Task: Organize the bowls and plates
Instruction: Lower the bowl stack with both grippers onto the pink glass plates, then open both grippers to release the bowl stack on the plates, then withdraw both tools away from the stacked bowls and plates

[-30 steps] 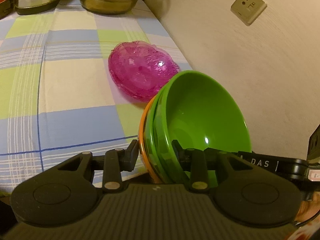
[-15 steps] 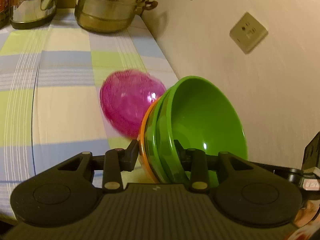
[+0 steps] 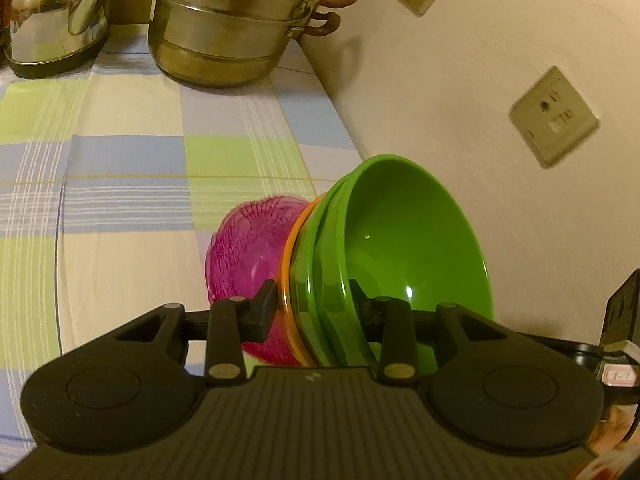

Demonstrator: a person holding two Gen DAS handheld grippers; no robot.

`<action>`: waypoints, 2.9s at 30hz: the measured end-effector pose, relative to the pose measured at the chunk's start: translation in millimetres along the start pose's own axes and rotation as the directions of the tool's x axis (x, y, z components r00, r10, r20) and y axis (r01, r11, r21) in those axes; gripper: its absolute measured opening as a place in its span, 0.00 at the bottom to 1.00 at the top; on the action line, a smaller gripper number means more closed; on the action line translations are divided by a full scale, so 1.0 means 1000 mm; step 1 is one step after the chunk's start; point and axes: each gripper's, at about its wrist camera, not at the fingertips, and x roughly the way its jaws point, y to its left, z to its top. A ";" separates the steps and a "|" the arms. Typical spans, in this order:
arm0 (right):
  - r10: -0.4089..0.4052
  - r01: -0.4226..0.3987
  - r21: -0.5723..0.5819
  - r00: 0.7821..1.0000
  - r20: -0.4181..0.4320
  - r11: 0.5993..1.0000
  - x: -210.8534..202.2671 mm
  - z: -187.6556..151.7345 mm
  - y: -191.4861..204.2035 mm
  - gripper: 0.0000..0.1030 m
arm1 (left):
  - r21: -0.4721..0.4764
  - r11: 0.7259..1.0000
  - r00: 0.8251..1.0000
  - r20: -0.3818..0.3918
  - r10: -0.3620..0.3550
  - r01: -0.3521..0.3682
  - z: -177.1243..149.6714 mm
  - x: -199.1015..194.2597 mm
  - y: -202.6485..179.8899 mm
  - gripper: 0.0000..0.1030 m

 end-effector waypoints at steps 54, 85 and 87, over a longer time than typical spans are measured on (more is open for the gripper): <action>-0.045 0.044 -0.081 0.999 -0.011 0.996 0.061 0.025 -0.003 0.55 | 0.032 0.998 0.998 0.011 0.056 -0.056 0.014 0.048 0.029 0.40; -0.007 0.044 -0.202 0.984 0.177 0.978 -0.029 -0.027 0.028 0.62 | 0.075 0.983 0.970 0.190 0.152 -0.169 -0.035 -0.045 0.020 0.72; -0.013 0.050 -0.202 0.983 0.181 0.978 -0.034 -0.034 0.029 0.63 | 0.073 0.981 0.966 0.202 0.161 -0.179 -0.039 -0.051 0.020 0.72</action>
